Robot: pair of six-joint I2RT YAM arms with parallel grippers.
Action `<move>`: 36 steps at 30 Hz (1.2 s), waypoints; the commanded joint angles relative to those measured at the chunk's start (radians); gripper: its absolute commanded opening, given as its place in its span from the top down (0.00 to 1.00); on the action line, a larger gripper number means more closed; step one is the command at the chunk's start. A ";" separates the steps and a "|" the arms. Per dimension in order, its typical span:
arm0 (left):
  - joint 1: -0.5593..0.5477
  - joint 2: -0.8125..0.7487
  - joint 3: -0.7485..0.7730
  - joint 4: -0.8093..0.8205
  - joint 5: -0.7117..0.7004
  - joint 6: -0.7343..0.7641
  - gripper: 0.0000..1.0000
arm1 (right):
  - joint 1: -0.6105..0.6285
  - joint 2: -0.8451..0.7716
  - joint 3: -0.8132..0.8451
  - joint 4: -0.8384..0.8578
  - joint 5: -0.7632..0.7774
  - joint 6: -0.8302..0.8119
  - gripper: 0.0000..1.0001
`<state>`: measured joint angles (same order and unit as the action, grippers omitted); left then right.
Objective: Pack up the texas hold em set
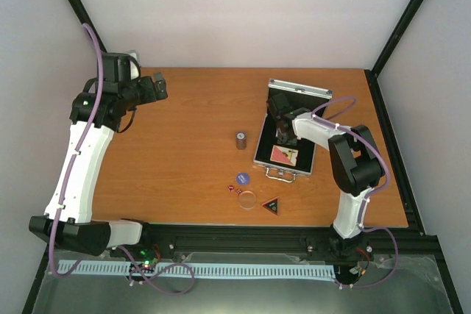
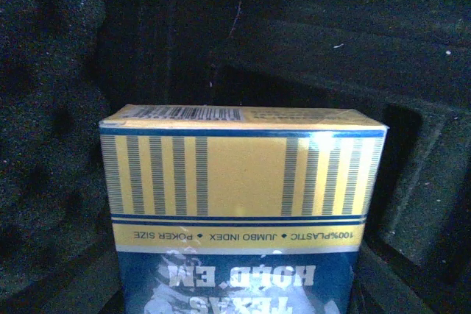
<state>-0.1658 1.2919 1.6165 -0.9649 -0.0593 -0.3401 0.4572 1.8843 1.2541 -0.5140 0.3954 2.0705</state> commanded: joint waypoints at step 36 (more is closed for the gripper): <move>-0.004 -0.019 0.009 0.016 0.026 0.017 0.00 | -0.031 -0.053 0.054 0.001 -0.075 0.109 0.12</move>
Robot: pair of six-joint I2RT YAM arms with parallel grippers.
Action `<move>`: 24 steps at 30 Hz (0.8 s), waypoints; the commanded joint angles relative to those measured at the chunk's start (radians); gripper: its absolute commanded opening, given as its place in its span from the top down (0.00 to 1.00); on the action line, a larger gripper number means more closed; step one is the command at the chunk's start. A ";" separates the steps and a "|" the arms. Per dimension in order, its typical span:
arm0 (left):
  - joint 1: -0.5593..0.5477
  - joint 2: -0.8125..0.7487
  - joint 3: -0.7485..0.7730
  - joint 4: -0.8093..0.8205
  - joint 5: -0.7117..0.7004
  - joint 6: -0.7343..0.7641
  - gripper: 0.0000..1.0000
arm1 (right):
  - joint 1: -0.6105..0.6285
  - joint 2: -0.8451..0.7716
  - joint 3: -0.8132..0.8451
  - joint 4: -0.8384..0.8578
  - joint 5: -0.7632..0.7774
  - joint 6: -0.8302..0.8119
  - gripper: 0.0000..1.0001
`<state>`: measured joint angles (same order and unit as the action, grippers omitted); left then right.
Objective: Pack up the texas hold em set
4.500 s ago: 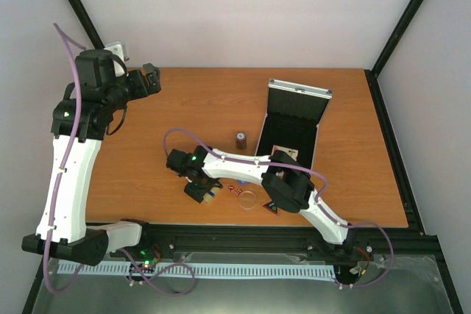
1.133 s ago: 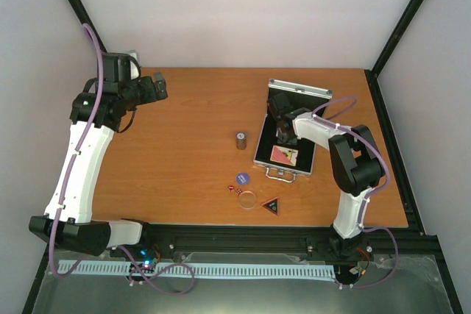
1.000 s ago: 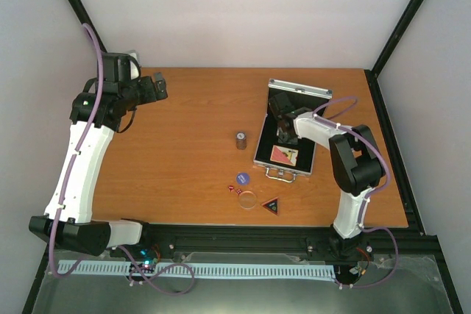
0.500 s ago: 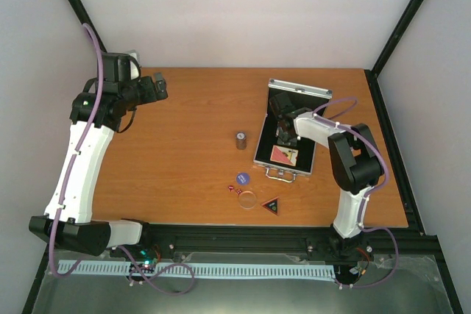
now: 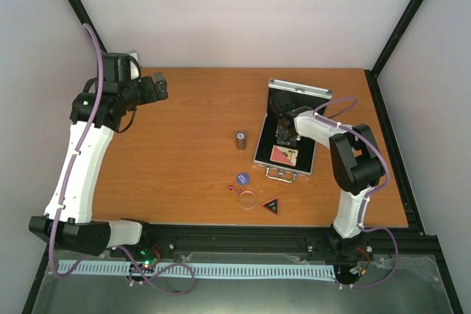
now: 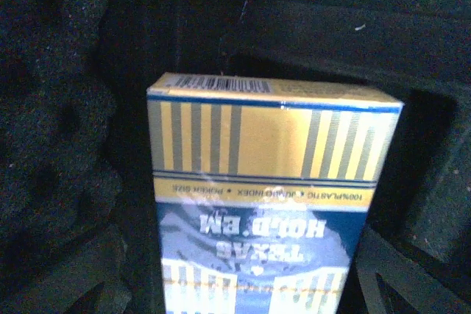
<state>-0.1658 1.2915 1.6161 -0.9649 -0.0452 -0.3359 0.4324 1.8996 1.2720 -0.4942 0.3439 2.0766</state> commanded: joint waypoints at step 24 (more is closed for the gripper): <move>-0.005 -0.082 -0.029 0.037 0.045 -0.010 0.00 | -0.003 -0.135 0.042 -0.374 -0.206 -0.971 0.26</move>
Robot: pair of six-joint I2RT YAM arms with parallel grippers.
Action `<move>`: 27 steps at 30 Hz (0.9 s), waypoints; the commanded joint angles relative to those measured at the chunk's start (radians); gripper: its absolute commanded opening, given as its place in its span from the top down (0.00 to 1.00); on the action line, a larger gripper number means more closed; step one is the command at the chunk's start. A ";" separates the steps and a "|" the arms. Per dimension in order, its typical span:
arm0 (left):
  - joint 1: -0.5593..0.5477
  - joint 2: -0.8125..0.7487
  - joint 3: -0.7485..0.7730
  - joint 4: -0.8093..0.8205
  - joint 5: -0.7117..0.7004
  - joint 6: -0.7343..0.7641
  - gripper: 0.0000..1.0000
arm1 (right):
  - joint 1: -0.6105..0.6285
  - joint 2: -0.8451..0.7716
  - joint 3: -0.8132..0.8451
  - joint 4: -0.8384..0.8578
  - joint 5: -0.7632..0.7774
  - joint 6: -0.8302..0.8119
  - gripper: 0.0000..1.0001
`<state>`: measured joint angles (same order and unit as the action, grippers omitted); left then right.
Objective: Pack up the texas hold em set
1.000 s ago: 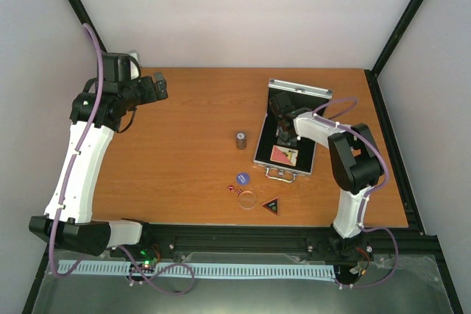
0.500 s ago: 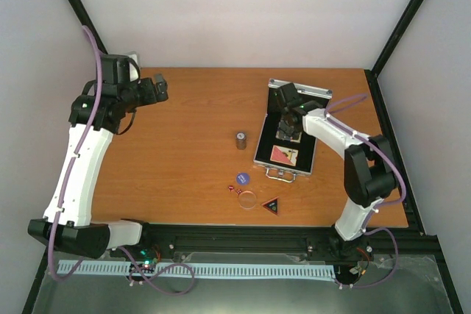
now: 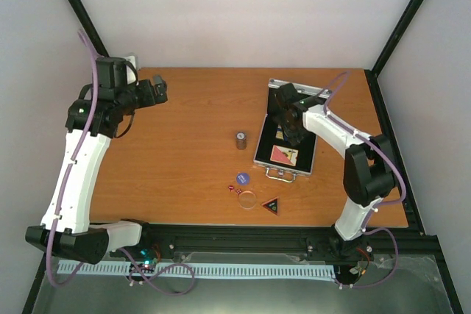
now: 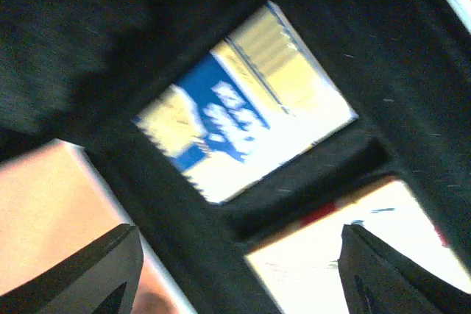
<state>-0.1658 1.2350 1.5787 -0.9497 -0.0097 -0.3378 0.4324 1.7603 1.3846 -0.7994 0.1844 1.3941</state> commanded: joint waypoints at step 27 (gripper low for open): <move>-0.004 0.007 -0.071 0.042 -0.037 0.003 0.00 | 0.000 -0.008 -0.315 0.450 0.142 -0.476 0.22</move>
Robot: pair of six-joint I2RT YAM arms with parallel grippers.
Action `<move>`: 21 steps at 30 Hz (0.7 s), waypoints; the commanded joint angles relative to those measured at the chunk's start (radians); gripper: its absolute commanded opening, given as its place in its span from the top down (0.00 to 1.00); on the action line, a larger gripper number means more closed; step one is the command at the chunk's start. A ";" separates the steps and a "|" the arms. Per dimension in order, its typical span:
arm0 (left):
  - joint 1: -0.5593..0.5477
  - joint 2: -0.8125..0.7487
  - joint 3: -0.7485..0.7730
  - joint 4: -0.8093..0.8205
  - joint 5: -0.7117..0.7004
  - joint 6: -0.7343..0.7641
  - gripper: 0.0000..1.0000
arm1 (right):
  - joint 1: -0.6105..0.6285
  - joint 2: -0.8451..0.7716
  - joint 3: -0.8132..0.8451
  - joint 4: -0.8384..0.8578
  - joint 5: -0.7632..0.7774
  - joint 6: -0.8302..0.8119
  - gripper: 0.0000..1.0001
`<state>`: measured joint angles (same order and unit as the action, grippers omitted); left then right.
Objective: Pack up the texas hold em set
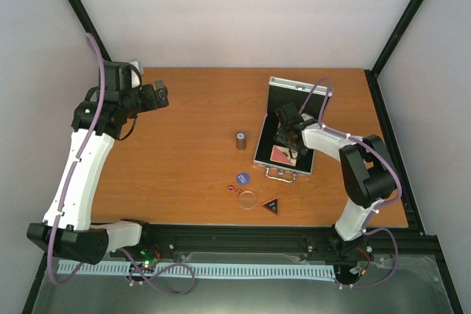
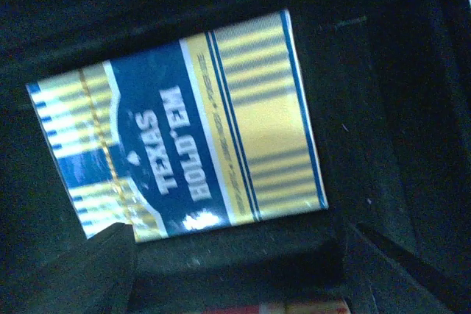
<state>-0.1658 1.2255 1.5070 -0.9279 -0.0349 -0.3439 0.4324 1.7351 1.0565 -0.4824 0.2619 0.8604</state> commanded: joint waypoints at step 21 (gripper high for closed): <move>-0.005 0.048 -0.022 0.015 -0.012 0.038 0.00 | 0.004 0.190 0.071 0.075 0.150 0.279 0.20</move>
<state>-0.1658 1.2732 1.4784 -0.9146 -0.0517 -0.3305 0.4335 1.8114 1.0512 -0.3378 0.4007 1.0809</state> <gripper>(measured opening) 0.998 0.797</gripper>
